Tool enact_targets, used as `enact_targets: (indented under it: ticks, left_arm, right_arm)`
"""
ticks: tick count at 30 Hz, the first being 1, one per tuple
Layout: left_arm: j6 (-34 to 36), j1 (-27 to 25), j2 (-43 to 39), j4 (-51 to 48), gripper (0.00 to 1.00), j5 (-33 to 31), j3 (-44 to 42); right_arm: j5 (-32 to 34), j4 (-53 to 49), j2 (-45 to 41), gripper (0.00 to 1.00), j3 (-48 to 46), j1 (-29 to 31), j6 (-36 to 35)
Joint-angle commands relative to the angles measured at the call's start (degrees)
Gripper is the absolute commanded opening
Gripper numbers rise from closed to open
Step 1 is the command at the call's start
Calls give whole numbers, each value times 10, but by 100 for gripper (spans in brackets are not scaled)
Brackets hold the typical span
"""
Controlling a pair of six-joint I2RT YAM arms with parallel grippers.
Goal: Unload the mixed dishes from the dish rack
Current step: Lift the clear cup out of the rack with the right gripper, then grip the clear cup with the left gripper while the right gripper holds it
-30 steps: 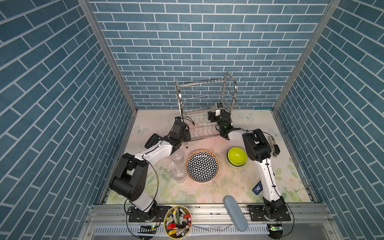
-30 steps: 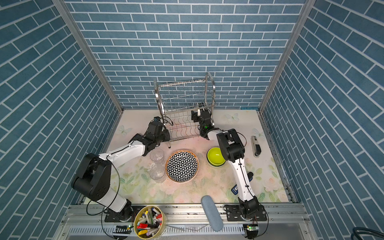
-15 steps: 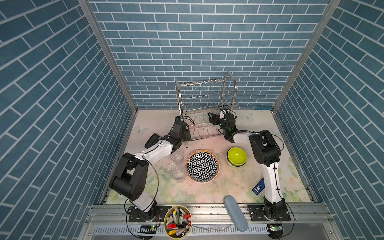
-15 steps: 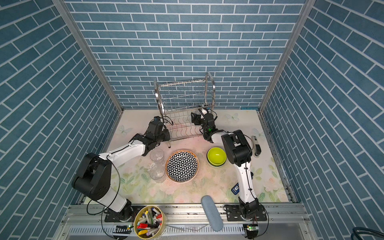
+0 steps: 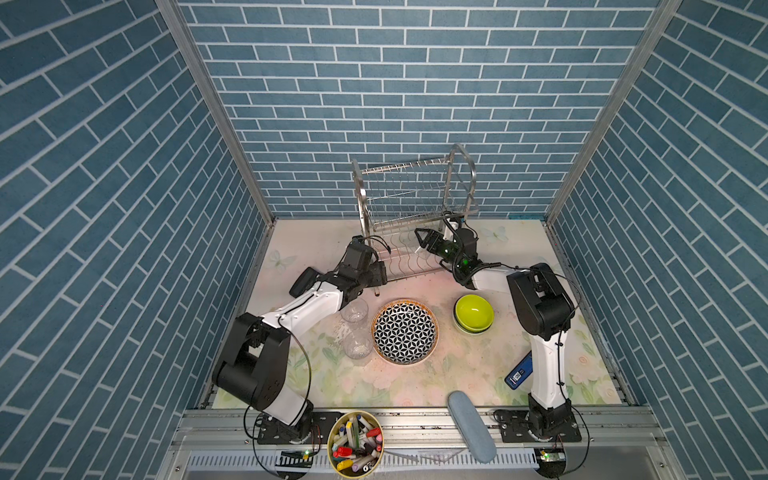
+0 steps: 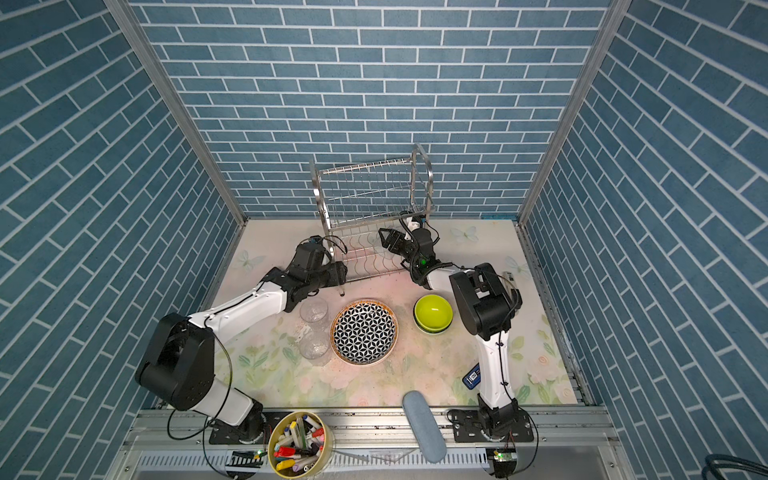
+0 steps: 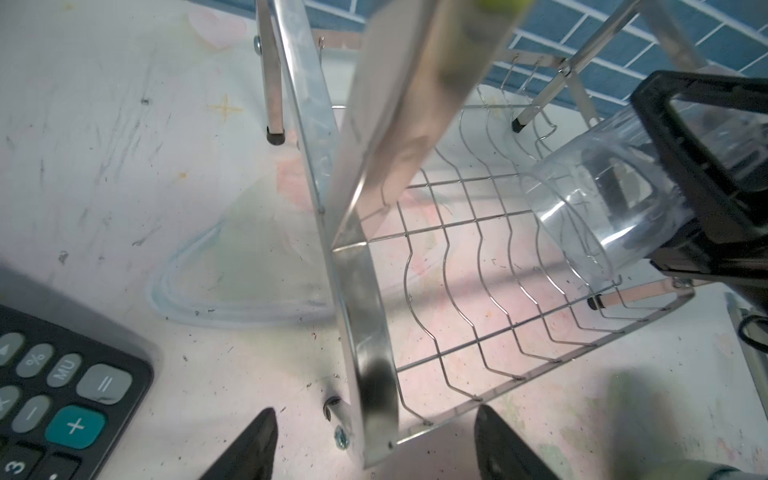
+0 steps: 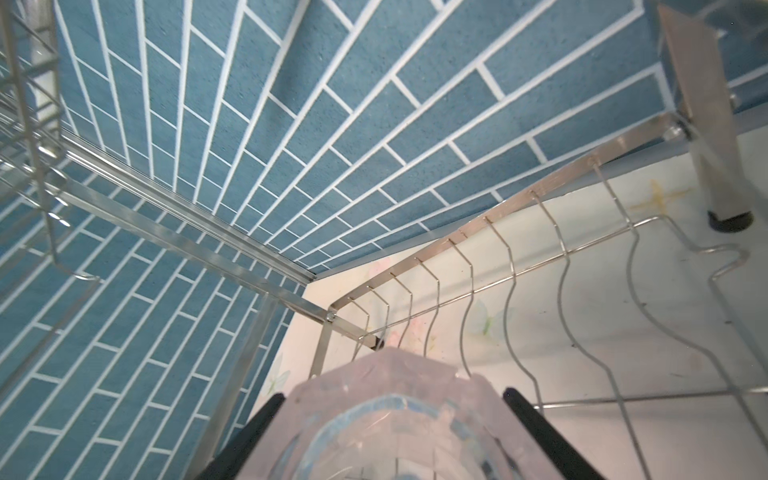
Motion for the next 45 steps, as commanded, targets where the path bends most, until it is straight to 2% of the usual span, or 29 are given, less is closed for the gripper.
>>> enact_targets:
  ticks: [1,13,20,24,27,31,38,45]
  left_arm:
    - [4,-3,-34,-1,80,-3,-15]
    - [-9,-29,-143,13,83,-31,-82]
    - [-19,-55,-203,22,83,-50,-104]
    - [-22,-91,-216,45,85,-54,-104]
    - [-24,-121,-212,80,88,-49,-106]
    - [-37,-133,-182,134,89,-4,-100]
    - [-46,-134,-128,147,84,14,-68]
    - [-51,-135,-87,168,73,36,-33]
  right_arm:
    - [-22,70,-45,0,-16,-3,93]
    - [-32,144,-80,0,-73,16,203]
    - [-36,155,-90,0,-88,28,236]
    - [-17,169,-106,0,-118,40,239]
    - [-10,181,-119,0,-136,53,243]
    - [-14,196,-128,0,-147,65,266]
    - [-11,217,-156,0,-177,75,290]
    - [-16,219,-168,0,-185,82,291]
